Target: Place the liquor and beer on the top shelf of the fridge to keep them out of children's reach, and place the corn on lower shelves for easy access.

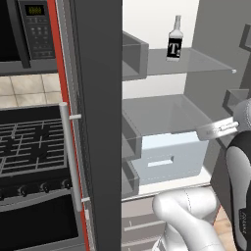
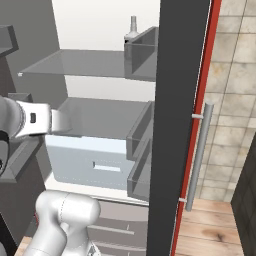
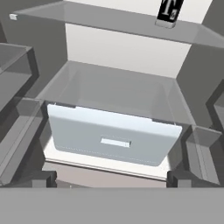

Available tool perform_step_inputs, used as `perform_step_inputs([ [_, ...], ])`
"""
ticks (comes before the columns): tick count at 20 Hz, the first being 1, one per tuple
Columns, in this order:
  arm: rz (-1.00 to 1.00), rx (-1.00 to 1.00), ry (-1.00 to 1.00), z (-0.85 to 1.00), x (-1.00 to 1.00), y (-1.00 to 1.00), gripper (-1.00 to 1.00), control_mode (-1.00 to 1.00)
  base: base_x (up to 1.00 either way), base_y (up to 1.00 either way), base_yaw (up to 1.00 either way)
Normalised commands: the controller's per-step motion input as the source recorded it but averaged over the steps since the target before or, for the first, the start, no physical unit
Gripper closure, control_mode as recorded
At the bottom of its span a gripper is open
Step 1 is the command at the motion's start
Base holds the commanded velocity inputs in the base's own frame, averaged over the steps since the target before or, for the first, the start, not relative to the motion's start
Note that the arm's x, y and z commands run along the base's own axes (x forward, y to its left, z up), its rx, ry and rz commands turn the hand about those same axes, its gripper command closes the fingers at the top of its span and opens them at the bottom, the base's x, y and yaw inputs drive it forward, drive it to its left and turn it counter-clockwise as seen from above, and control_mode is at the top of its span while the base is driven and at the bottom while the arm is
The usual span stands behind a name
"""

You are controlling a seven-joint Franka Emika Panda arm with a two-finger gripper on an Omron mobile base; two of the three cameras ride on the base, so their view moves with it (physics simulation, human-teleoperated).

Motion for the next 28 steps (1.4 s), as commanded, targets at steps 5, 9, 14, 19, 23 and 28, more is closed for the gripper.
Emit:
perform_step_inputs([
  [5, 0.00, -0.02, 0.00, 0.00, -0.23, 0.00, -1.00, 1.00, -0.23, 0.00, 0.00],
  [9, 0.00, 0.00, 0.00, 0.00, 0.00, 0.00, -1.00, 1.00, -0.72, 0.00, 0.00],
  [14, 0.00, 0.00, 0.00, 0.00, 0.00, 0.00, -1.00, 1.00, -0.84, 0.00, 0.00],
  [19, 0.00, 0.00, 0.00, 0.00, 0.00, 0.00, -1.00, 1.00, -0.73, 0.02, 0.00],
  [23, 0.00, 0.00, 0.00, 0.00, 0.00, 0.00, -1.00, 1.00, -0.46, 0.35, 0.00],
  [28, 0.00, 0.00, 0.00, 0.00, 0.00, 0.00, -1.00, 1.00, -0.06, 0.80, 0.00],
])
